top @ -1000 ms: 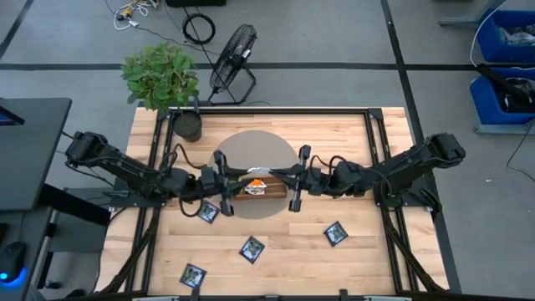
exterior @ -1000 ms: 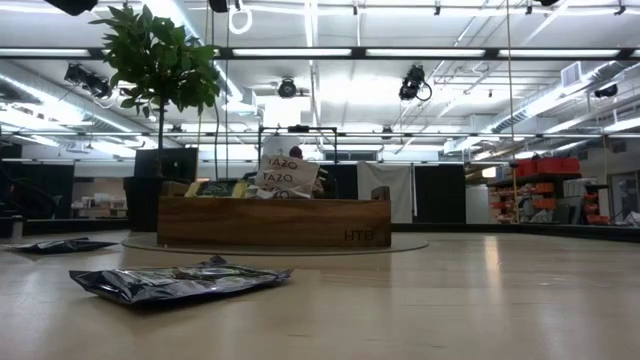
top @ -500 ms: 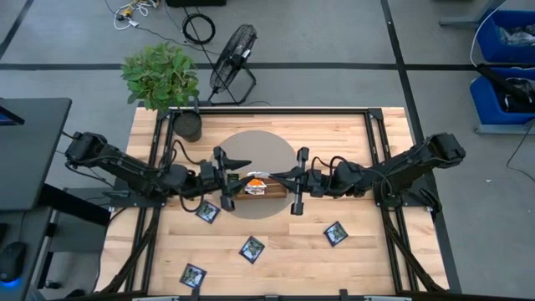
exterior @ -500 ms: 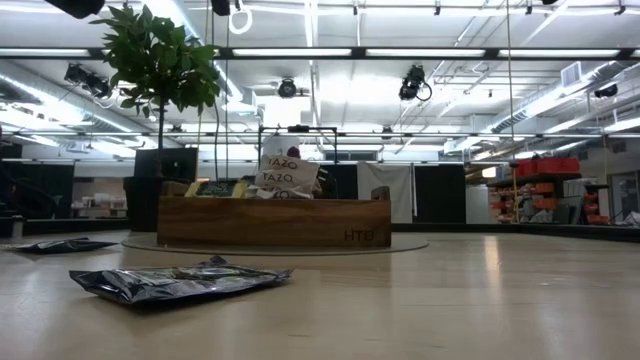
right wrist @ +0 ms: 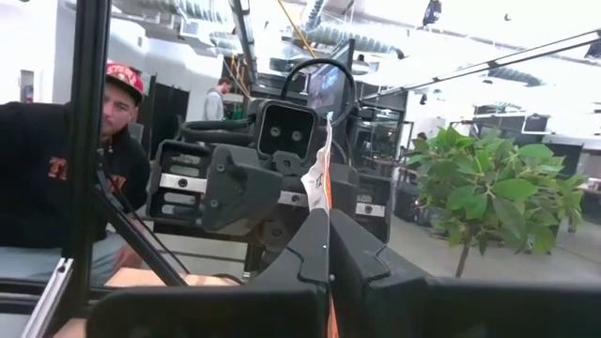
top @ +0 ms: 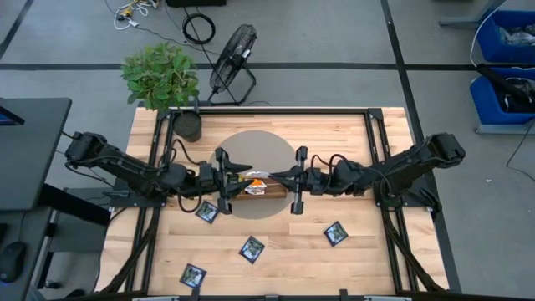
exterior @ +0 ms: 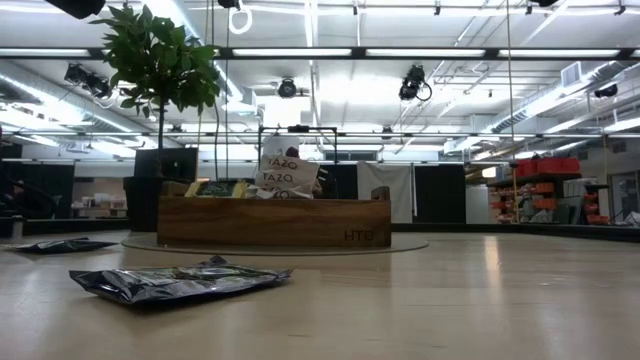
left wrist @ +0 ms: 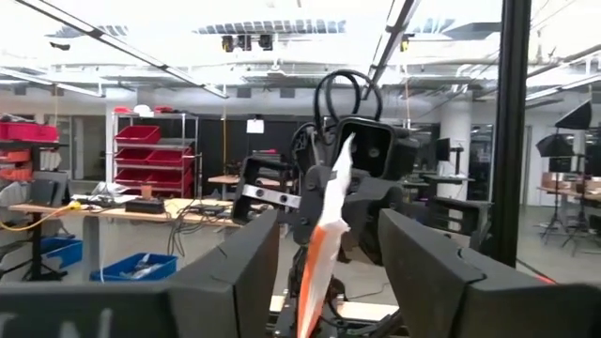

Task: Pick & Place Tea
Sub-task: Put the orange tea bag into the wooden organizer

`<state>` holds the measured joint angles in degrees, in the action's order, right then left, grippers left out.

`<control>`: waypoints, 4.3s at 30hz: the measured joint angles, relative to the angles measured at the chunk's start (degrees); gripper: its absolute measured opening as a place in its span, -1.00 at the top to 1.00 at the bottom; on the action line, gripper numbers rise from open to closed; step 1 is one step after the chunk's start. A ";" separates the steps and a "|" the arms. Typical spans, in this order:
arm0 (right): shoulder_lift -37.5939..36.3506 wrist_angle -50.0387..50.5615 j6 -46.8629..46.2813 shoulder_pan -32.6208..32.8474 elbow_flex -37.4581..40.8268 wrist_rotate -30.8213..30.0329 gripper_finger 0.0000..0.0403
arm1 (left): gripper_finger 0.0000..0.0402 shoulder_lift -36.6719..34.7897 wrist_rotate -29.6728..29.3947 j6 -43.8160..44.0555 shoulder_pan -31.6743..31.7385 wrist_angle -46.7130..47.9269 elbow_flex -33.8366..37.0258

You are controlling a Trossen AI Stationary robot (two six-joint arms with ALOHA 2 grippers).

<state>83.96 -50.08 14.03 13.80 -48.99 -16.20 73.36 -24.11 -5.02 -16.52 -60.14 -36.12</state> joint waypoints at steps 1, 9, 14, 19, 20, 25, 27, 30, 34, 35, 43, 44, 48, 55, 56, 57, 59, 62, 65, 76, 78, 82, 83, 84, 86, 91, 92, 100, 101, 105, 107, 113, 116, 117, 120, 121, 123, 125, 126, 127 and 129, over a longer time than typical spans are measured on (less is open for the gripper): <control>0.00 -0.01 -0.26 -0.22 0.00 0.46 1.00 | 0.08 0.00 0.07 0.01 0.16 0.02 0.00; 0.22 -0.06 -0.69 -0.50 0.00 0.78 1.00 | 0.40 0.02 0.23 2.88 2.22 0.04 -0.02; 0.22 0.02 -0.25 -0.52 0.00 0.73 1.00 | 0.73 0.02 1.17 1.40 2.32 0.29 -0.04; 0.22 0.69 -0.27 -0.50 0.04 0.73 1.00 | 0.96 0.02 1.07 0.51 2.32 1.78 -0.09; 0.22 0.96 -0.47 -0.46 0.04 0.74 1.00 | 0.97 0.00 1.07 -0.21 2.18 2.43 -0.09; 0.26 2.61 -0.67 -0.44 0.09 0.81 0.89 | 0.99 0.00 -1.23 -1.94 1.37 5.52 -0.09; 0.26 2.75 -0.78 -0.45 0.09 0.80 0.81 | 0.99 0.04 -1.84 -2.14 1.38 6.37 -0.09; 0.26 2.98 -1.11 -0.45 0.09 0.75 0.68 | 0.99 0.04 -2.72 -2.29 1.38 7.38 -0.09; -0.53 4.11 -1.54 -0.45 0.09 0.64 0.51 | 0.99 0.04 -4.68 -2.78 1.38 9.65 -0.09; -0.92 4.61 -1.54 -0.45 0.09 0.42 0.47 | 0.99 0.04 -5.37 -3.26 1.21 10.48 -0.09; -4.42 8.90 -1.22 1.16 0.04 -2.57 0.30 | 0.99 0.04 -12.06 -3.81 0.14 20.63 -0.02; -4.60 9.29 -1.13 1.52 0.04 -3.47 0.29 | 1.00 0.16 -12.41 -2.82 0.18 22.28 -0.02; -5.11 11.73 -1.16 2.58 0.04 -6.24 0.27 | 1.00 2.08 -14.98 0.63 0.34 26.22 0.02; -5.11 13.91 -2.91 3.00 0.04 -7.40 0.27 | 1.00 8.57 -19.79 7.73 0.31 28.79 0.02; -5.11 13.81 -3.03 2.98 0.04 -7.40 0.27 | 1.00 9.53 -21.01 8.68 0.33 28.92 0.02; -5.11 13.77 -3.06 2.98 0.04 -7.40 0.27 | 1.00 10.39 -22.55 9.56 0.31 29.38 0.02; -5.11 13.92 -3.31 2.98 0.04 -7.40 0.27 | 1.00 11.71 -25.84 11.54 0.21 30.54 0.02; -5.11 13.83 -3.51 2.98 0.04 -7.39 0.27 | 1.00 12.63 -27.95 14.55 0.21 31.73 0.02; -5.11 13.87 -3.79 2.98 0.04 -7.39 0.27 | 1.00 12.90 -29.29 17.99 0.20 34.22 0.00; -5.11 14.18 -4.38 2.96 0.04 -7.38 0.27 | 1.00 12.94 -31.05 24.11 -1.34 36.06 1.51; -5.11 14.22 -4.47 2.96 0.04 -7.38 0.27 | 1.00 12.94 -31.28 25.82 -1.78 34.13 3.62; -5.11 14.22 -4.56 2.95 0.04 -7.38 0.27 | 1.00 12.94 -31.41 26.83 -2.43 24.56 8.33; -5.11 14.22 -4.58 2.91 0.04 -7.38 0.27 | 1.00 12.94 -31.34 26.53 -2.47 21.63 9.40; -5.11 14.20 -4.58 2.89 0.04 -7.38 0.27 | 1.00 12.94 -30.86 25.52 -2.51 18.37 10.40; -5.11 14.16 -4.58 2.89 0.04 -7.38 0.27 | 1.00 12.94 -28.94 23.74 -2.48 13.27 11.74; -5.11 14.14 -5.50 2.89 0.04 -7.38 0.27 | 1.00 12.94 -26.11 21.99 -1.71 11.83 12.22; -5.11 14.14 -5.61 2.89 0.04 -7.38 0.27 | 1.00 12.94 -25.42 21.43 -1.30 11.99 12.22; -5.11 14.17 -5.63 2.91 0.04 -7.38 0.27 | 1.00 12.94 -20.38 21.29 1.36 11.68 12.22; -5.11 14.18 -5.63 2.91 0.04 -7.38 0.27 | 1.00 12.94 -20.04 21.28 1.53 11.69 12.22; -5.11 14.18 -5.63 2.91 0.04 -7.38 0.27 | 0.99 12.94 -19.87 20.86 1.93 12.54 12.22; -5.11 14.20 -5.63 2.91 0.04 -7.38 0.27 | 0.99 12.94 -19.74 20.89 2.14 12.79 12.22; -5.11 14.23 -5.63 2.93 0.04 -7.36 0.27 | 0.99 12.94 -18.33 21.09 2.21 12.81 12.22; -5.11 14.31 -5.63 2.93 0.04 -7.25 0.27 | 0.99 12.94 -18.28 21.10 2.21 12.83 12.22; -5.11 14.31 -5.65 2.93 0.04 -7.21 0.27 | 0.99 13.02 -18.29 21.10 2.21 12.79 12.22; -5.11 14.63 -5.95 2.93 0.04 -7.18 0.27 | 0.99 14.94 -18.31 21.17 2.21 11.21 12.25; -5.09 14.72 -6.01 2.93 0.04 -7.18 0.27 | 0.99 15.92 -18.27 21.34 2.21 10.03 12.24; -5.09 14.77 -6.02 2.93 0.04 -7.18 0.27 | 0.99 18.12 -18.30 21.30 2.21 8.35 12.24; -5.09 14.77 -6.02 2.93 0.04 -7.16 0.27 | 0.99 19.60 -18.34 21.07 2.21 6.98 12.24; -5.09 14.78 -6.06 2.93 0.04 -7.16 0.27 | 0.99 19.95 -18.34 21.07 2.21 5.87 12.24; -5.09 14.81 -6.07 2.93 0.04 -7.16 0.27 | 0.99 20.22 -18.35 21.05 2.21 5.01 12.24; -5.09 14.84 -6.07 2.93 0.04 -7.16 0.27 | 0.99 20.48 -18.36 21.05 2.21 5.33 12.24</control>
<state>78.87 -35.24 7.97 16.73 -48.95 -23.36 93.84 -42.47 16.03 -14.31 -54.81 -23.88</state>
